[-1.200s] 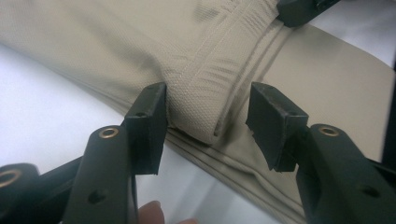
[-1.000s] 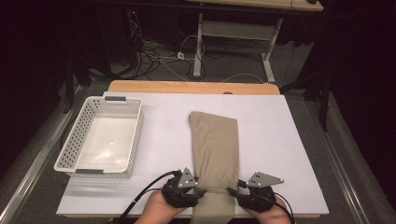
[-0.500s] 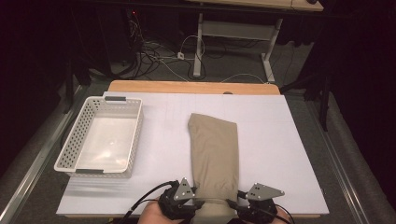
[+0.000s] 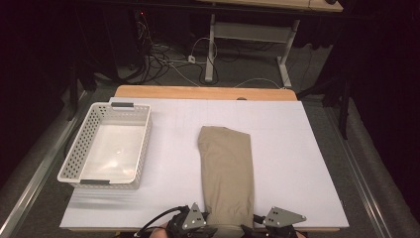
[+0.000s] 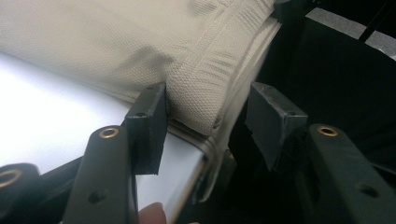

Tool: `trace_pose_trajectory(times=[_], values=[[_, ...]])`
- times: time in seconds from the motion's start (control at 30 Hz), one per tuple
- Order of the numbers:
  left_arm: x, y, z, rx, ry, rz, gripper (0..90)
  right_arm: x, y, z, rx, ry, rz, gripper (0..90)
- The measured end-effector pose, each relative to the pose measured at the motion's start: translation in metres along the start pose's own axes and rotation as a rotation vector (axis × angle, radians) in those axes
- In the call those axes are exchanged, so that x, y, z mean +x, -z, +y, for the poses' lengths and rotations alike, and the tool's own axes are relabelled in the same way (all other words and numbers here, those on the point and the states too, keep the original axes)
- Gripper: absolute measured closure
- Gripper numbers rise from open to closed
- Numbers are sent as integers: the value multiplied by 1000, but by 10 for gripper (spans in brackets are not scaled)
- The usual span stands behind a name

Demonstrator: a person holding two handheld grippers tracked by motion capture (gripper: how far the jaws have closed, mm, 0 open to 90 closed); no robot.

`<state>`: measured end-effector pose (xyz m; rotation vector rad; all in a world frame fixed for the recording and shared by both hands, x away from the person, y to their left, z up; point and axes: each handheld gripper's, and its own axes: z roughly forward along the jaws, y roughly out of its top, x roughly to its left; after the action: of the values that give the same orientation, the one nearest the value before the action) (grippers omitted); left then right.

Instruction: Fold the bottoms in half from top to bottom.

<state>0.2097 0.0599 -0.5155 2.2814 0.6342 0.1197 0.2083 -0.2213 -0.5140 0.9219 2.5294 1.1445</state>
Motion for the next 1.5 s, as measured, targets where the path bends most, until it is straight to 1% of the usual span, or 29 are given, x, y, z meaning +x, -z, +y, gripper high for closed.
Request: trace_pose_trajectory(times=[0.17, 0.27, 0.33, 0.43, 0.5, 0.53, 0.57, 0.67, 0.7, 0.73, 0.77, 0.8, 0.87, 0.9, 0.97, 1.0, 1.03, 1.07, 1.1, 1.13, 1.17, 1.2, 1.27, 1.37, 1.43, 1.47, 1.5], values=[[-10, 5, -5, 4, -8, -10, 462, 9, 6, -4, -3, 6, 15, 570], [-11, 8, -6, 0, -8, -7, 461, 12, 8, -5, -1, 12, 20, 556], [-8, 10, -6, -13, 5, -2, 456, 12, 9, -5, -7, 14, 17, 530], [-4, 13, -6, -37, 26, 2, 424, 10, 10, -5, -24, 4, 6, 462], [-2, 14, -6, -53, 33, 2, 422, 9, 11, -5, -39, 2, -3, 420], [0, 15, -6, -63, 40, 3, 393, 9, 12, -5, -45, 1, -5, 403], [1, 16, -6, -66, 41, 1, 374, 8, 12, -5, -54, -5, -8, 382], [5, 17, -7, -90, 41, -7, 372, 5, 14, -4, -78, -10, -12, 322], [7, 17, -7, -94, 39, -5, 364, 4, 14, -4, -89, -12, -19, 286], [9, 17, -7, -96, 40, 0, 324, 2, 14, -4, -106, -13, -30, 254], [11, 17, -8, -98, 39, 4, 319, 1, 14, -4, -113, -15, -36, 234], [13, 18, -8, -108, 40, 12, 318, -2, 14, -5, -123, -24, -43, 212], [17, 19, -9, -113, 51, 36, 256, -9, 14, -5, -140, -47, -65, 166], [21, 20, -9, -120, 61, 47, 238, -12, 15, -6, -143, -56, -72, 148], [26, 21, -10, -130, 86, 62, 173, -19, 15, -6, -156, -79, -94, 117], [30, 21, -11, -125, 109, 58, 143, -21, 15, -7, -161, -86, -103, 92], [33, 21, -11, -123, 122, 52, 129, -24, 16, -7, -167, -98, -116, 63], [37, 20, -11, -127, 147, 37, 112, -26, 17, -7, -171, -108, -122, 37], [40, 20, -11, -124, 155, 32, 50, -29, 18, -7, -181, -117, -141, 0], [43, 19, -10, -118, 161, 38, 23, -30, 18, -6, -188, -121, -155, 0], [43, 19, -10, -118, 161, 38, 0, -31, 19, -6, -199, -126, -165, 0], [48, 16, -7, -114, 159, 34, 0, -33, 20, -5, -207, -136, -167, 0], [60, 14, 4, -103, 148, 70, 0, -39, 19, 1, -218, -145, -168, 0], [81, 10, 24, -132, 166, 92, 0, -53, 15, 15, -224, -140, -183, 17], [100, 1, 40, -137, 166, 125, 0, -68, 8, 27, -233, -139, -207, 48], [108, -4, 47, -132, 185, 132, 0, -79, 1, 34, -231, -145, -216, 58], [117, -10, 53, -126, 188, 148, 0, -89, -7, 41, -219, -154, -219, 71]])
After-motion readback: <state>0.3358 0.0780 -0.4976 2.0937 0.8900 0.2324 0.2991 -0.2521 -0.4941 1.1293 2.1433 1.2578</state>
